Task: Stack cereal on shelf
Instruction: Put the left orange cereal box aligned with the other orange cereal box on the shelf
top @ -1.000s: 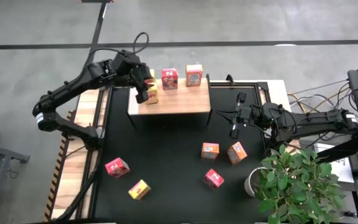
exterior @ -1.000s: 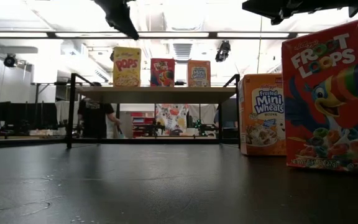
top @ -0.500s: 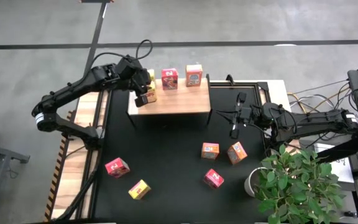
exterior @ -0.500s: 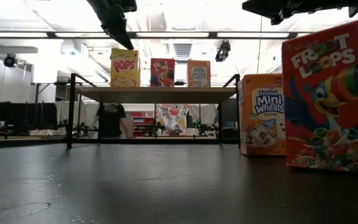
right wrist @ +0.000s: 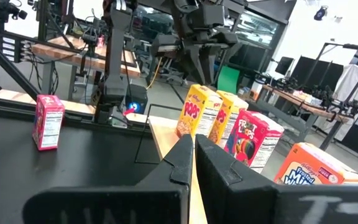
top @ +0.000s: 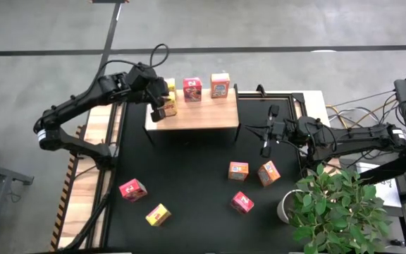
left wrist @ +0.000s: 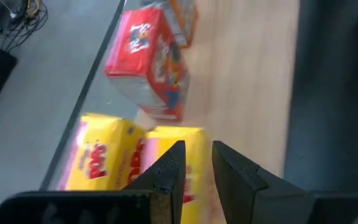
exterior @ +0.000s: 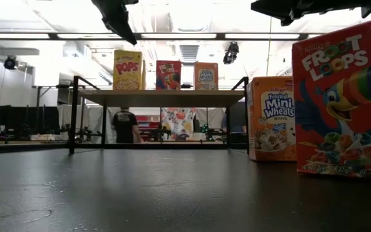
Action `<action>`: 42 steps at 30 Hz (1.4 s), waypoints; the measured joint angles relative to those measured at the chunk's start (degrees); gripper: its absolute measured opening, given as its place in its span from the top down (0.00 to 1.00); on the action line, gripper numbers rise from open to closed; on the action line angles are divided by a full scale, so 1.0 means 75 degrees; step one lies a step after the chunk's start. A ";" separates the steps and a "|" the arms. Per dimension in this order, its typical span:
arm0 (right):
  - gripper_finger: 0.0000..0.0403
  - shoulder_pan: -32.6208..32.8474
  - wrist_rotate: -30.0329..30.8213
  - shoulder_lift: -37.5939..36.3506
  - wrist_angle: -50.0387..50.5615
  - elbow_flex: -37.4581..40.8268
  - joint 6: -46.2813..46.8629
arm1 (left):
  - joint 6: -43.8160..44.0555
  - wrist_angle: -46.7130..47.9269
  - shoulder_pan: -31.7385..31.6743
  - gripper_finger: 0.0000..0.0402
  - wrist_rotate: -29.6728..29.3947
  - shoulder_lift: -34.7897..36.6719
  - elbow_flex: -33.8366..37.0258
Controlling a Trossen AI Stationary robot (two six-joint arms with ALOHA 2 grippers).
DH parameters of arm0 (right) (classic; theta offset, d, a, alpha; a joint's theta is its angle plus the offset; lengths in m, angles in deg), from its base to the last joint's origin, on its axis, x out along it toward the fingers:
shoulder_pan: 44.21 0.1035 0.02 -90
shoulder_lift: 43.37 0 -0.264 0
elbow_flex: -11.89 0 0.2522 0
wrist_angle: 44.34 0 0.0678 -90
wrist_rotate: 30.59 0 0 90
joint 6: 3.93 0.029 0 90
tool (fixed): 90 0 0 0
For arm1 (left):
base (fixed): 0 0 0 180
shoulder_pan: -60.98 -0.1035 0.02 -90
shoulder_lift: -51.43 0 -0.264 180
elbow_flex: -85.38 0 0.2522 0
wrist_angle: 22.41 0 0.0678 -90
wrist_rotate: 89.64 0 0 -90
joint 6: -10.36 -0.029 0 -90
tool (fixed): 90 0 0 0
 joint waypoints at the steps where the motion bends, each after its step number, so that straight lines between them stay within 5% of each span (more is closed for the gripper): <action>1: 0.98 0.0001 0.0002 -0.0001 0.0023 0.0000 0.0000 | 0.0111 -0.0013 0.0131 0.84 0.0036 0.0024 0.0000; 11: 0.98 0.0001 0.0000 -0.0002 0.0294 0.0000 0.0340 | 0.0726 -0.0691 0.2495 0.84 -0.0015 0.0161 0.0391; 16: 0.98 0.0001 -0.0010 0.0046 0.0725 0.0000 0.0905 | 0.0889 -0.1330 0.3667 0.84 -0.0904 0.0211 0.1026; 22: 0.98 0.0120 -0.0887 0.0395 0.0627 0.0000 0.1887 | 0.0789 -0.2574 0.4701 0.84 -0.1280 0.0442 0.2045; 27: 0.98 0.0468 -0.1003 0.0848 0.1059 -0.0364 0.2679 | 0.0367 -0.3148 0.5160 0.84 -0.1384 0.0789 0.2578; 34: 0.98 0.1223 -0.0947 0.1566 0.4085 -0.1745 0.4026 | 0.0536 -0.2859 0.5282 0.84 -0.1685 0.1651 0.2614; 42: 0.98 0.2067 -0.0335 0.2512 0.6050 -0.2835 0.4440 | 0.0782 -0.3390 0.5279 0.84 -0.1694 0.2431 0.2757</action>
